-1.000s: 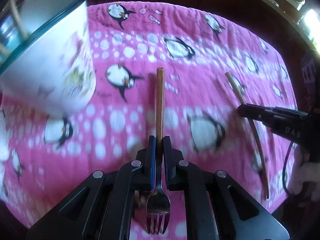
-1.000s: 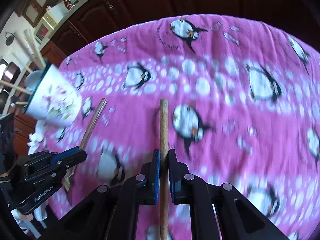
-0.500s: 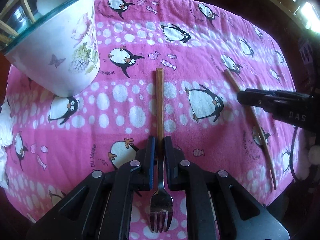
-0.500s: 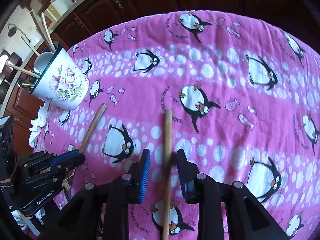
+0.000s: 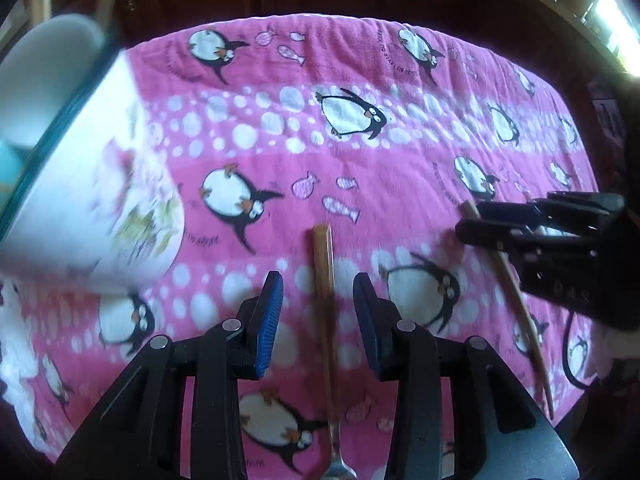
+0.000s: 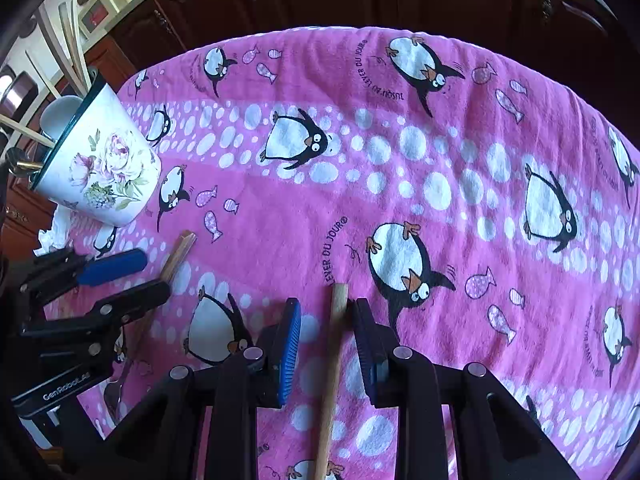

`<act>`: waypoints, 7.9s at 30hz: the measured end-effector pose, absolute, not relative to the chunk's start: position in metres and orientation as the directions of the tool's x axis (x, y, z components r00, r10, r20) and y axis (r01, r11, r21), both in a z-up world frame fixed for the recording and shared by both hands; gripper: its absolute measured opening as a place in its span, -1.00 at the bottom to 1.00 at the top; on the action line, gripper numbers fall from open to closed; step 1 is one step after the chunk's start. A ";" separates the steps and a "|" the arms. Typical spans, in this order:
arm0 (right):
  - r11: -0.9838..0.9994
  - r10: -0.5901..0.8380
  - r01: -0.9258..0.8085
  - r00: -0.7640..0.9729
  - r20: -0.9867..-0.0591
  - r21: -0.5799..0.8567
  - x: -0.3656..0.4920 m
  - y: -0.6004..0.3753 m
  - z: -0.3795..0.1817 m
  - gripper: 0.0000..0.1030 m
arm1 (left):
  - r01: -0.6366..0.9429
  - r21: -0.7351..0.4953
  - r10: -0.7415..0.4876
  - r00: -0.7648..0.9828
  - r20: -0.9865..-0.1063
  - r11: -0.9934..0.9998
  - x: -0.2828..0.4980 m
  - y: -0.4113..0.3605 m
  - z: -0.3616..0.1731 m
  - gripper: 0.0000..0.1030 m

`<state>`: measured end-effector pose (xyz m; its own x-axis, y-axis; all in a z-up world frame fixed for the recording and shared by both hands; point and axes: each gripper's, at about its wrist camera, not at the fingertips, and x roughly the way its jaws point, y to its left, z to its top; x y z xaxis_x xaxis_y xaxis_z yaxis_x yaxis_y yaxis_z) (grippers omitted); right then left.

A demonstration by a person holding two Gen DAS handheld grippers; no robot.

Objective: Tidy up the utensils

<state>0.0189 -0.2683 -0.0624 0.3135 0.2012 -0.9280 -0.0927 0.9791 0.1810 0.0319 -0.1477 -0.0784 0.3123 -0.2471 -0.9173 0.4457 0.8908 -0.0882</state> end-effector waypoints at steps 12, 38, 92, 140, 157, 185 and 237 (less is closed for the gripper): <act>0.979 0.200 -0.107 0.316 -0.928 0.175 0.019 -0.268 -0.064 -0.51 | 0.482 -0.004 -0.183 0.324 -0.928 0.876 0.042 -0.166 -0.087 -0.31; 0.900 0.429 -0.211 0.582 -0.691 0.381 -0.039 -0.286 0.087 -0.87 | 0.454 -0.300 -0.509 0.457 -0.730 0.839 -0.009 -0.055 0.070 -0.83; 0.917 0.387 -0.345 0.652 -0.652 0.199 0.142 -0.107 0.132 -0.86 | 0.241 -0.172 -0.291 0.656 -0.697 0.955 0.089 0.010 0.091 -0.83; 0.938 0.347 -0.257 0.734 -0.584 0.234 -0.030 -0.142 0.151 0.11 | 0.103 -0.067 -0.122 0.761 -0.637 0.992 -0.036 -0.002 0.111 -0.32; 0.947 0.321 -0.243 0.747 -0.582 0.210 -0.045 -0.136 0.151 0.20 | 0.036 -0.015 -0.038 0.798 -0.601 0.999 -0.061 0.006 0.121 -0.32; 0.953 0.303 -0.240 0.751 -0.587 0.185 -0.046 -0.127 0.153 0.25 | -0.006 0.035 0.025 0.818 -0.575 0.999 -0.069 0.010 0.127 -0.32; 0.951 0.309 -0.239 0.720 -0.621 0.196 -0.031 -0.125 0.137 0.28 | -0.022 0.047 0.045 0.810 -0.584 0.999 -0.061 0.013 0.115 -0.32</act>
<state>-0.0308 -0.1246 0.1368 0.7202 0.3093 -0.6210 -0.2395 0.9509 0.1959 -0.0610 0.0133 0.1148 0.8105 0.0453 -0.5840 -0.0217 0.9986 0.0473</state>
